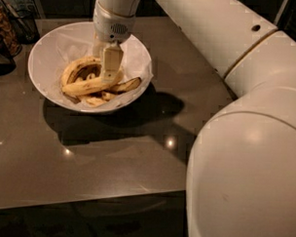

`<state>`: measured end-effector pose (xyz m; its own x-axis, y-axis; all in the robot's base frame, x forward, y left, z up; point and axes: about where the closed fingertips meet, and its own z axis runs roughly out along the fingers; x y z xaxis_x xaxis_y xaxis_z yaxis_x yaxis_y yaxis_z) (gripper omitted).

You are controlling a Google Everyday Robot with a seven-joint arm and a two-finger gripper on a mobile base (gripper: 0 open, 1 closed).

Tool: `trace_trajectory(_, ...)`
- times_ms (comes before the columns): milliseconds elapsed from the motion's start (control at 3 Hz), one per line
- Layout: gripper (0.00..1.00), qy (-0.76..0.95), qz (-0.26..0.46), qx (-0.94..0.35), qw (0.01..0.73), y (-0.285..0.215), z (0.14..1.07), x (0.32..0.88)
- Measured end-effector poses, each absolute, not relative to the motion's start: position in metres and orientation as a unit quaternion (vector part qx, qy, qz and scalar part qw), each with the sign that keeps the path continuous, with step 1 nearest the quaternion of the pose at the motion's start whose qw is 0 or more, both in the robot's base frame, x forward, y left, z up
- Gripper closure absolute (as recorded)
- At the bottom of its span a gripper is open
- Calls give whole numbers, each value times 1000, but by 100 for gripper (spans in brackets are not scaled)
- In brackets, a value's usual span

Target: Pick banana from white bowl

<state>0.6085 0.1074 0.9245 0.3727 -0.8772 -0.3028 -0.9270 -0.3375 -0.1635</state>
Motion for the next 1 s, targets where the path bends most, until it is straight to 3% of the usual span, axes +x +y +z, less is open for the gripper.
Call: trace_trajectory(1000, 45, 554, 99, -814, 142, 113, 906, 604)
